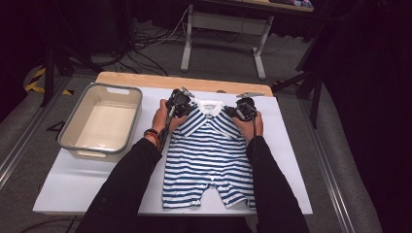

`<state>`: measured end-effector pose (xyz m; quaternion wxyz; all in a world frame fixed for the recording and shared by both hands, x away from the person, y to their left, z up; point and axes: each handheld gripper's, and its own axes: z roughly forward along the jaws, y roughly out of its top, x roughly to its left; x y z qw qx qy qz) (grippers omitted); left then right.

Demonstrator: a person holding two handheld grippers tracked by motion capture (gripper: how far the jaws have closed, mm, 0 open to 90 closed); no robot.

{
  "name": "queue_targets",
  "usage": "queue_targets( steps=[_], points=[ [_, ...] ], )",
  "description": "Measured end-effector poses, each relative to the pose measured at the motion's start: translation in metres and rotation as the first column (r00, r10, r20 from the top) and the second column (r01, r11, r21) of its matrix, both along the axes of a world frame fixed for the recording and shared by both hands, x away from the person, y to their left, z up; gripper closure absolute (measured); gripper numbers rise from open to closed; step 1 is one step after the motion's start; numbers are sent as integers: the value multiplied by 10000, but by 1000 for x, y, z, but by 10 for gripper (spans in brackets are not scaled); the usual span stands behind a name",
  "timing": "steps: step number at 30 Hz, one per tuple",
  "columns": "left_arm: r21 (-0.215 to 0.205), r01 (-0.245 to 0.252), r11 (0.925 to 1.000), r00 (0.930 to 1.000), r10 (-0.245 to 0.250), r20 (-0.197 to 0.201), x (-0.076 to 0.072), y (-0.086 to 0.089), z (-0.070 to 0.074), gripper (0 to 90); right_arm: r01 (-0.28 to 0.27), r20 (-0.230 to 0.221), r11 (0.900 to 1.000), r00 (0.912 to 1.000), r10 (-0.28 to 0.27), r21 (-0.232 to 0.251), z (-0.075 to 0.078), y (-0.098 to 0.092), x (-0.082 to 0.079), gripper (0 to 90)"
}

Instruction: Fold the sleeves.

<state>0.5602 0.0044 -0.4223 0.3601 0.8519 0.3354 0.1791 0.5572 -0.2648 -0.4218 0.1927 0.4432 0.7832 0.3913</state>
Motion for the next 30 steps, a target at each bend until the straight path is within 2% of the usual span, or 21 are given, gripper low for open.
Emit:
queue_targets(
  steps=[2, 3, 4, 5, 7, 8, 11, 13, 14, 16, 17, 19, 24, 25, 27, 28, 30],
  points=[
    [-44, 87, 10000, 9995, -86, 307, -11, -1, 4, 859, -48, 209, 9997, 9998, 43, 219, 3, -3, -6, 847],
    [-44, 87, 10000, 9995, -86, 307, -11, -1, 4, 859, -48, 209, 9997, 9998, 43, 219, 3, -3, -6, 847],
    [-197, 157, 9997, 9986, -147, 510, -15, 0, 5, 858, -168, 517, 9988, 9986, 144, 470, 9, -5, -16, 847],
    [-313, 187, 9993, 9977, -166, 657, -20, 0, 6, 858, -168, 517, 9988, 9986, 144, 470, 9, -5, -16, 847],
    [-309, 238, 9992, 9950, -207, 976, -30, 2, 8, 858, -307, 792, 9978, 9965, 260, 582, 14, -6, -25, 847],
    [-320, 328, 9989, 9926, -288, 1179, -38, 4, 10, 858, -588, 1127, 9960, 9923, 511, 666, 17, -6, -36, 847],
    [-381, 544, 9978, 9858, -476, 1611, -54, 7, 13, 857, -877, 1477, 9928, 9862, 750, 814, 22, -7, -52, 847],
    [-421, 649, 9970, 9841, -570, 1681, -59, 8, 14, 856, -940, 1600, 9915, 9840, 788, 899, 23, -8, -58, 847],
    [-446, 720, 9964, 9797, -623, 1907, -68, 11, 14, 856, -1042, 1721, 9895, 9813, 859, 998, 24, -9, -64, 847],
    [-625, 844, 9945, 9759, -698, 2069, -79, 15, 17, 855, -1348, 2044, 9851, 9726, 1109, 1069, 27, -10, -83, 846],
    [-625, 844, 9945, 9759, -698, 2069, -79, 15, 17, 856, -1348, 2044, 9851, 9726, 1109, 1069, 27, -10, -83, 846],
    [-755, 1104, 9910, 9705, -911, 2234, -93, 19, 17, 856, -1555, 2251, 9815, 9660, 1274, 1118, 24, -12, -100, 846],
    [-156, 1529, 9881, 9556, -1438, 2573, -119, 21, 10, 854, -1838, 2451, 9767, 9575, 1524, 1108, 19, -16, -124, 845],
    [-156, 1529, 9881, 9556, -1438, 2573, -119, 21, 10, 855, -1838, 2451, 9767, 9575, 1524, 1108, 19, -16, -124, 845],
    [-163, 1847, 9827, 9493, -1741, 2617, -130, 23, 6, 853, -2078, 2576, 9730, 9500, 1763, 1004, 15, -16, -135, 845],
    [29, 1917, 9814, 9441, -1853, 2725, -138, 23, 2, 852, -2325, 2602, 9694, 9435, 2053, 783, 11, -15, -145, 845],
    [201, 2100, 9775, 9370, -2070, 2813, -146, 24, -1, 850, -2507, 2599, 9655, 9391, 2248, 706, 8, -16, -154, 844]
  ],
)
